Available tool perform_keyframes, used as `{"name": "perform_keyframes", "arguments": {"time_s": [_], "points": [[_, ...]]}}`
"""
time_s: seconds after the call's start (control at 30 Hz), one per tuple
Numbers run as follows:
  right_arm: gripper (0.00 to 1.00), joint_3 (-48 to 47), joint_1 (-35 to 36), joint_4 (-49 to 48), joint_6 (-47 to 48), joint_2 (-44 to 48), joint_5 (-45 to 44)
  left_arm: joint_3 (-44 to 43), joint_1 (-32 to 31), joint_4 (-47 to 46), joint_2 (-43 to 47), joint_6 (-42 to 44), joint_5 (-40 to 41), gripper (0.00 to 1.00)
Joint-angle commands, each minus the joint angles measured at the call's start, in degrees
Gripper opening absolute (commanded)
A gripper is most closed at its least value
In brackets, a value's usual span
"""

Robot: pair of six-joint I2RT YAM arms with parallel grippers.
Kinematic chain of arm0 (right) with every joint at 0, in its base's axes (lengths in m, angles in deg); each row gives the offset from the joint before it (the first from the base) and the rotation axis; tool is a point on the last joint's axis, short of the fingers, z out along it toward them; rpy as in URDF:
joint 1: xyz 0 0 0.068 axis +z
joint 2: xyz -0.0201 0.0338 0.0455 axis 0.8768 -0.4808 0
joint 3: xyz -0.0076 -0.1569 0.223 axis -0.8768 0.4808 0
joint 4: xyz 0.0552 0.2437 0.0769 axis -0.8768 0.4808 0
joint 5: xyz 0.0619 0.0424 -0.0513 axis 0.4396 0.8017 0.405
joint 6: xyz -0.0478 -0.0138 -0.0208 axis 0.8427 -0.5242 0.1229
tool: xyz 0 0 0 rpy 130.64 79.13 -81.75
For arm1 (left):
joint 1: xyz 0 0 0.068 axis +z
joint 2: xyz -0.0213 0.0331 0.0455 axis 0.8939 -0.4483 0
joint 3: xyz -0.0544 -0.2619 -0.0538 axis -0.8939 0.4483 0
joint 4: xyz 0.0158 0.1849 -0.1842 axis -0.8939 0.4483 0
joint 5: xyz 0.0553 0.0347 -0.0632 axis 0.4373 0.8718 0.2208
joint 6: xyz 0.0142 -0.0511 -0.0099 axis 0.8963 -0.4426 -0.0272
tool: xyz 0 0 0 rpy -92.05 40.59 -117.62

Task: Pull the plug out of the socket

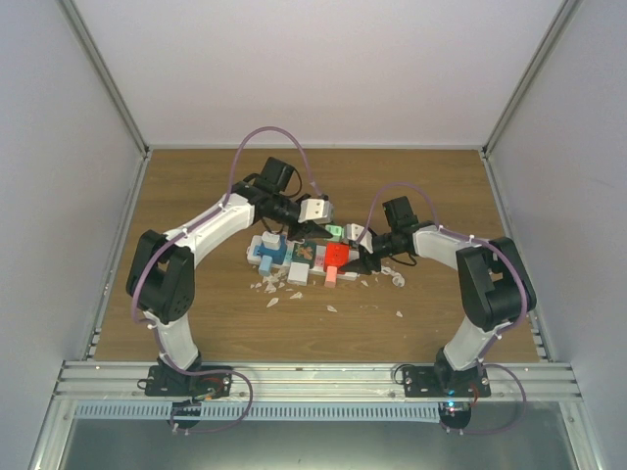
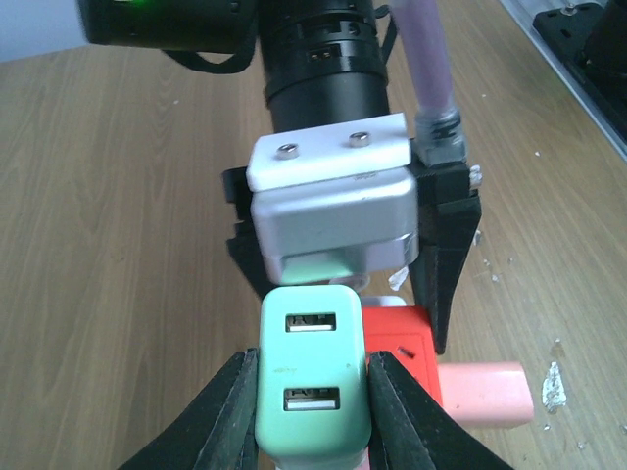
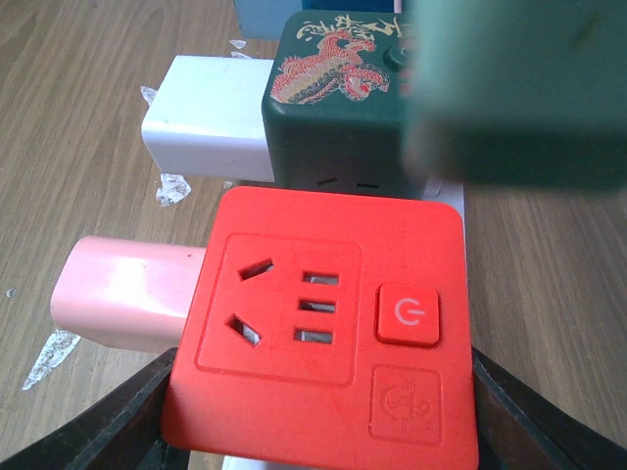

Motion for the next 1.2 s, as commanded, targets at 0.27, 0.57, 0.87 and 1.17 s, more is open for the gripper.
{"name": "perform_keyframes", "arguments": {"time_s": [0.27, 0.57, 0.87, 1.17], "points": [[0.70, 0.57, -1.49, 2.32, 1.12, -0.16, -1.15, -2.71, 19.55, 2.42, 8.56, 5.06, -1.55, 0.17], [1.00, -5.00, -1.76, 4.11, -3.02, 2.04, 1.16, -0.43, 36.65, -7.10, 6.17, 2.82, 7.90, 0.17], [1.00, -10.49, -1.02, -0.18, -13.76, 3.07, 4.26, 3.40, 42.63, -19.63, -0.61, 1.23, 20.94, 0.17], [1.00, -10.70, 2.18, -9.62, -22.78, 3.48, 1.33, 10.08, 39.42, -27.13, -4.06, -0.34, 27.21, 0.18]]}}
